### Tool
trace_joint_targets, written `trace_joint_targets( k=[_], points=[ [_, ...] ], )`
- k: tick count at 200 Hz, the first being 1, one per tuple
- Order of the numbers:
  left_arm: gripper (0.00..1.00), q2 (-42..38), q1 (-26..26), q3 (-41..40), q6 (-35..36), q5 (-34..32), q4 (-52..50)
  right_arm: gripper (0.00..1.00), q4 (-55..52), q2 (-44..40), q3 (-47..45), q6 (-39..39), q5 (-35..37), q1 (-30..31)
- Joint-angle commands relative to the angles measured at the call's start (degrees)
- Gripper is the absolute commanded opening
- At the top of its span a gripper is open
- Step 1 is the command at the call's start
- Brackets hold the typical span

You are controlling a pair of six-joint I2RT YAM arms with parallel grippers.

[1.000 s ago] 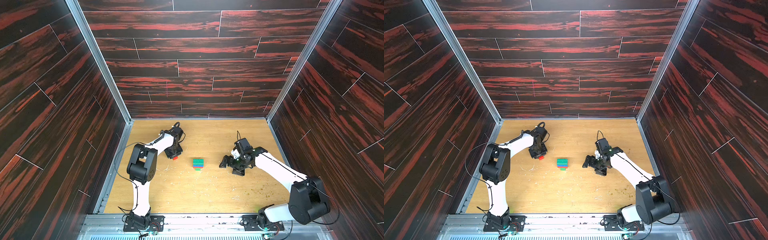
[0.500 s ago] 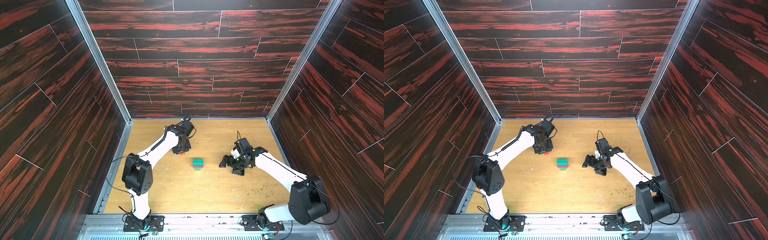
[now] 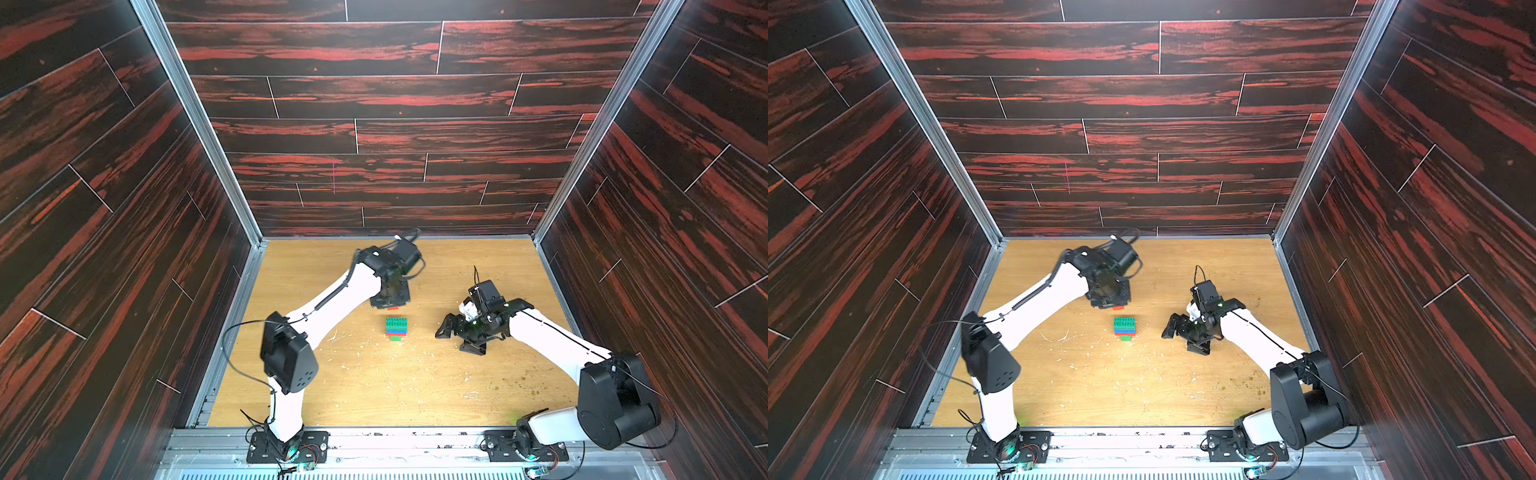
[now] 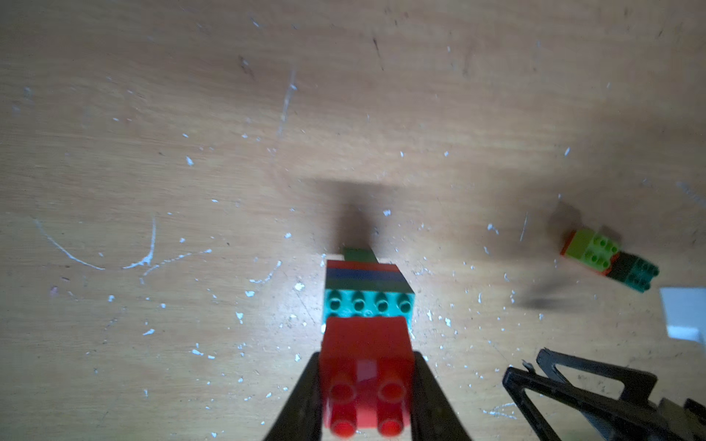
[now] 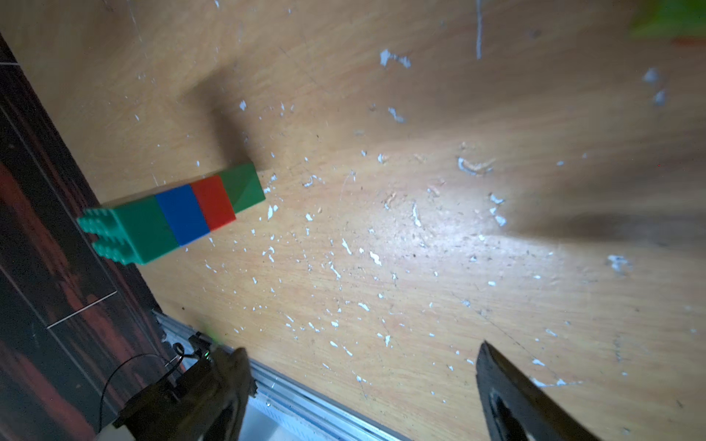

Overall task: Assemble a carrot with lego
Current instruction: Assemble the lego brick with the lego brick.

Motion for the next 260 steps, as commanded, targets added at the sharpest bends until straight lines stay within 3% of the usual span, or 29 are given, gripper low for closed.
trace_joint_targets(
  k=[1, 260],
  points=[
    [0.08, 2.14, -1.09, 2.6, 0.07, 0.23, -4.83, 0.93, 0.59, -2.62, -0.86, -0.03, -2.36, 0.09],
    [0.06, 5.47, -1.47, -2.5, 4.8, 1.57, -2.02, 0.93, 0.21, -1.84, -0.69, 0.28, -1.3, 0.0]
  ],
)
